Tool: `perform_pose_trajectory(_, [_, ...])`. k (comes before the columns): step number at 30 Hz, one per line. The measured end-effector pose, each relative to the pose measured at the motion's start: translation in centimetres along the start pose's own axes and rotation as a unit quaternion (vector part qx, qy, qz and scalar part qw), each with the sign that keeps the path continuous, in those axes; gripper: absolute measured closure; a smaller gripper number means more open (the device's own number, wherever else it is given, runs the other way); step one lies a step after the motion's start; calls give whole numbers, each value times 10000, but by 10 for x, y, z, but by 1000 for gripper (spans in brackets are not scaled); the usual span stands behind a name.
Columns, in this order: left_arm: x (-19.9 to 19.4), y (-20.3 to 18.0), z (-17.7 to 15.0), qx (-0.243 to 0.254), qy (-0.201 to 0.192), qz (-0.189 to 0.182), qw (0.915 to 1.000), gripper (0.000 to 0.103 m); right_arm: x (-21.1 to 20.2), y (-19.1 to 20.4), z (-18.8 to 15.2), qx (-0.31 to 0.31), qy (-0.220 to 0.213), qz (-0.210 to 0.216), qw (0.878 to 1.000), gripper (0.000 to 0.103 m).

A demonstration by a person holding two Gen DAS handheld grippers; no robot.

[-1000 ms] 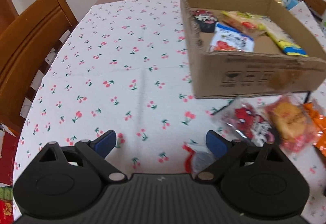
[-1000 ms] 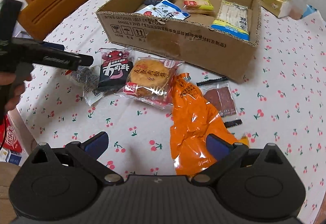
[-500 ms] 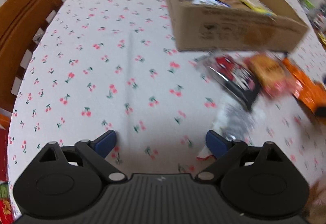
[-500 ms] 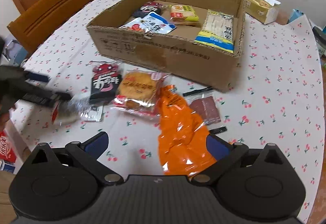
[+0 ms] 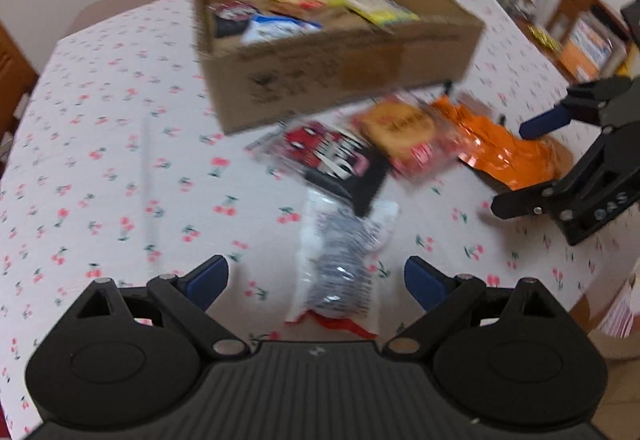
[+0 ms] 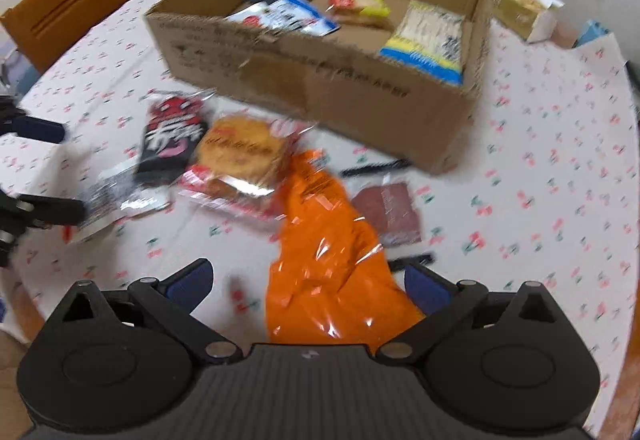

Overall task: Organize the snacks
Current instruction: 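Grasp the clear silver-wrapped pack with the left tool while the right tool grasps the orange bag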

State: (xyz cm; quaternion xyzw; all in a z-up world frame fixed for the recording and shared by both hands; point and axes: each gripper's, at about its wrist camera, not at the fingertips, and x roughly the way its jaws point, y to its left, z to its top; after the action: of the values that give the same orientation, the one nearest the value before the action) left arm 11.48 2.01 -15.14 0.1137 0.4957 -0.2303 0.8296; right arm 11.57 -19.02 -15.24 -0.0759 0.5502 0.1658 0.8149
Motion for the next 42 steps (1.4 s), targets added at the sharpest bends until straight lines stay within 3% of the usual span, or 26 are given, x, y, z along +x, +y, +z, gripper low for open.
perform_pose_trajectory(6, [12, -10, -4, 292, 24, -20, 9996, 12, -8, 14, -11, 38, 30, 141, 9999, 0])
perform_pose_trajectory(15, [15, -9, -3, 378, -140, 21, 9992, 38, -9, 9, -12, 206, -137, -207, 9995, 0])
perform_pose_trajectory(19, [14, -9, -1, 362, -230, 23, 9991, 55, -9, 9, -9, 255, -197, -262, 9991, 0])
perform_pose_trajectory(30, [8, 4, -7, 44, -136, 150, 9998, 57, 2, 20, 0, 119, -296, -444, 9985, 1])
perform_pose_trajectory(36, [9, 4, -7, -8, -140, 173, 9998, 57, 13, 20, 2, 84, -152, -508, 9986, 16])
perform_pose_trajectory(41, [8, 4, -7, -11, -133, 152, 9998, 57, 15, 23, 3, -22, -193, -539, 9984, 22])
perform_pose_trajectory(42, [9, 4, -7, -6, -132, 153, 9998, 57, 14, 23, 3, -22, -198, -544, 9983, 28])
